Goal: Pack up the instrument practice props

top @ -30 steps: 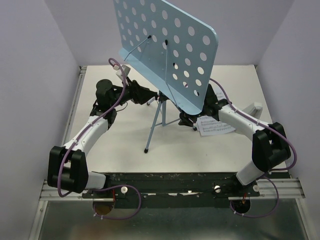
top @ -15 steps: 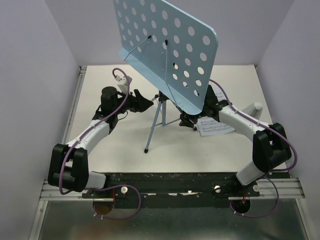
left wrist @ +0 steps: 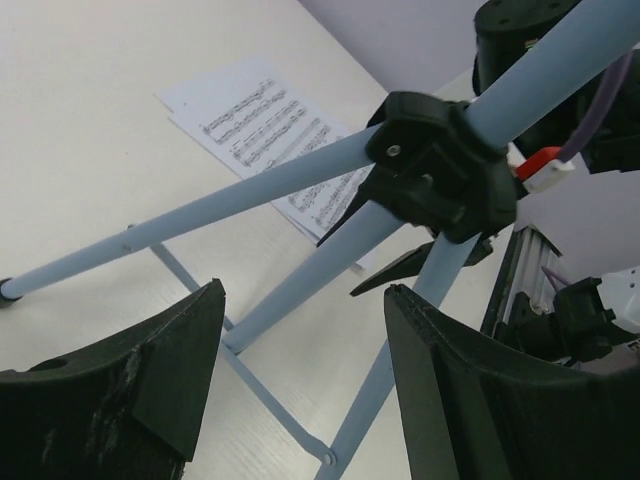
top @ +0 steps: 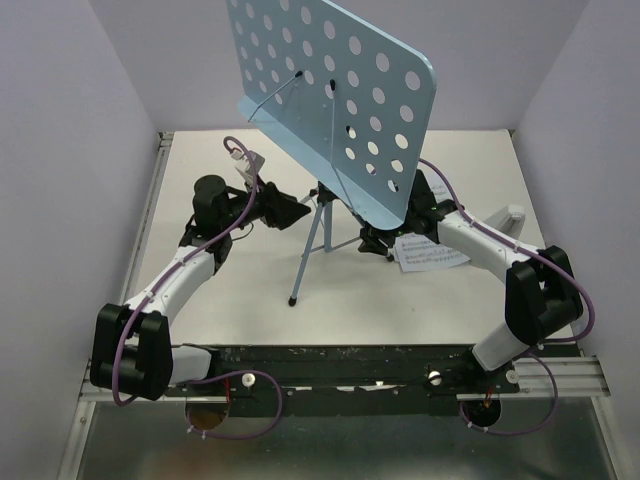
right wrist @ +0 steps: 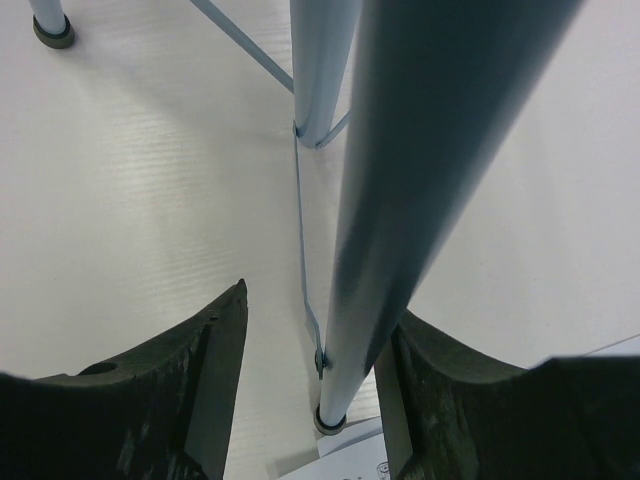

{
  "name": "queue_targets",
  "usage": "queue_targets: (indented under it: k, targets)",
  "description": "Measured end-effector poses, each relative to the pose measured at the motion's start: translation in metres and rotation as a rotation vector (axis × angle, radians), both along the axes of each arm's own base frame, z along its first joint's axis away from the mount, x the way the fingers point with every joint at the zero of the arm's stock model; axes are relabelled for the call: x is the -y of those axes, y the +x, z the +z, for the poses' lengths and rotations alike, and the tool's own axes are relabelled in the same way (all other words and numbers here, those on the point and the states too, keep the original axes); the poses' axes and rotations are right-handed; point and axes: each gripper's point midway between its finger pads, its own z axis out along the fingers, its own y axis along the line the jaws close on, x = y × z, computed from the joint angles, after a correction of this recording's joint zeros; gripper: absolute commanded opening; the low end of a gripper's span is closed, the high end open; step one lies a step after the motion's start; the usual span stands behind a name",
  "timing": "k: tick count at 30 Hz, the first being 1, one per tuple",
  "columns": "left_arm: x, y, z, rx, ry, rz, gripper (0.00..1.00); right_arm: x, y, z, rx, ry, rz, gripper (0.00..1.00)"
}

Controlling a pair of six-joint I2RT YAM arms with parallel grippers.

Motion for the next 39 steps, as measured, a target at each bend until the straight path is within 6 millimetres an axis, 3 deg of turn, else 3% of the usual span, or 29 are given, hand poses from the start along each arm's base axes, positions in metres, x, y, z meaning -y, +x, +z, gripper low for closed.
queue_targets:
  k: [5,11,30,39]
  targets:
    - [0.004,0.002,0.024,0.05,-0.03,-0.021,0.74,0.0,0.0,0.0,0.0,0.0,0.0,0.6]
    - [0.004,0.007,0.038,0.059,-0.052,-0.009,0.74,0.0,0.0,0.0,0.001,0.0,0.0,0.6]
    - [0.003,0.021,0.05,0.039,-0.081,0.024,0.75,0.0,0.0,-0.001,0.0,0.0,0.0,0.6]
    - [0.001,0.027,0.047,0.016,-0.083,0.058,0.75,0.001,-0.002,-0.003,-0.003,-0.002,0.0,0.6]
